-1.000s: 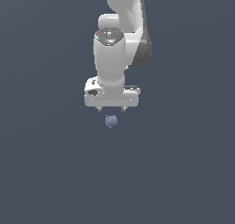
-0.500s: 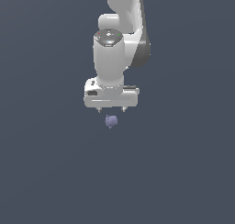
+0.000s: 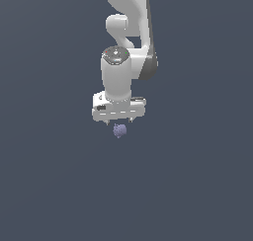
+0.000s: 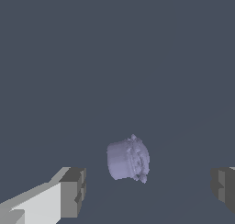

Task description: Pick up the object and move it to a goal position.

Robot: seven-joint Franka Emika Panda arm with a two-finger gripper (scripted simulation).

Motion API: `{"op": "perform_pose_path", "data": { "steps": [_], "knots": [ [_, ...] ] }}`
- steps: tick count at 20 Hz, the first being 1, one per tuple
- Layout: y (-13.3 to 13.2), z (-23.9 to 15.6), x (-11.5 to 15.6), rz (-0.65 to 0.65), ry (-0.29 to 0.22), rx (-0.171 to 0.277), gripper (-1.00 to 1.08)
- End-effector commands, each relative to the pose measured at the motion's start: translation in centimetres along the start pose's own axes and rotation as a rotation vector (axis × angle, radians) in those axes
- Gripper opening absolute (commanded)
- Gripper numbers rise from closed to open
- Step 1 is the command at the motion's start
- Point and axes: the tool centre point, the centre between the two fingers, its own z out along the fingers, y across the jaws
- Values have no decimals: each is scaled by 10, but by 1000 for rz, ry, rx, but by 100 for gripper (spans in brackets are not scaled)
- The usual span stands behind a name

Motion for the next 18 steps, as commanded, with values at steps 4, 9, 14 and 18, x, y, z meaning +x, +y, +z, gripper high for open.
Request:
{"op": "perform_pose_path", "data": {
  "steps": [4,9,14,18],
  "knots": [
    [1,34,-16,-108,-11,6,100],
    [1,57,-28,-182,-18,12,100],
    [0,69,-36,-225,-21,16,100],
    [0,72,-38,-235,-22,17,100]
  ]
}}
